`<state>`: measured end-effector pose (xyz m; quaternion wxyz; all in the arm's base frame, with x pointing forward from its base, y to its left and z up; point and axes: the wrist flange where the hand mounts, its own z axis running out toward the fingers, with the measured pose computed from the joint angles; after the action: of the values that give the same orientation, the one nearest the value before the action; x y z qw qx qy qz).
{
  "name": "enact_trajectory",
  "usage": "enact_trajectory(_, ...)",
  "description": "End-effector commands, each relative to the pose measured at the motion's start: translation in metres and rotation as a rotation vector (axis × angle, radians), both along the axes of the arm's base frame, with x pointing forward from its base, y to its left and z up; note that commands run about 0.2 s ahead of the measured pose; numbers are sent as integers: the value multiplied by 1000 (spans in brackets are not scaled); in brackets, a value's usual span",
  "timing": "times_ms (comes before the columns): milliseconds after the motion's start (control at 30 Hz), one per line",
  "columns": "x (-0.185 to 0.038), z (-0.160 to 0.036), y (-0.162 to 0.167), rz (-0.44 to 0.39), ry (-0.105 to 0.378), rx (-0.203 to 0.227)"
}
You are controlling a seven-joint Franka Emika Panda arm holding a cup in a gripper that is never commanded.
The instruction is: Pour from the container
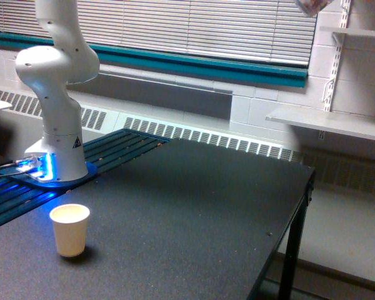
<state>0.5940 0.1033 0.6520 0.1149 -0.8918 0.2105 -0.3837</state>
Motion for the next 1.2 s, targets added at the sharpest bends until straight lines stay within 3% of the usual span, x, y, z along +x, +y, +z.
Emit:
enact_trajectory(33, 9, -32, -91, -149, -9, -47)
enact_trajectory(267, 6, -66, -134, -194, -35, -129)
enact_trajectory(433, -2, -106, -193, -251, -14, -186)
enact_trajectory(567, -14, -146, -243, -310, 21, -207)
enact_trajectory(733, -37, -202, -303, -402, 79, -196)
enact_trajectory(900, -75, -261, -359, -487, 145, -179)
enact_trajectory(1200, -172, -352, -435, -613, 271, -131)
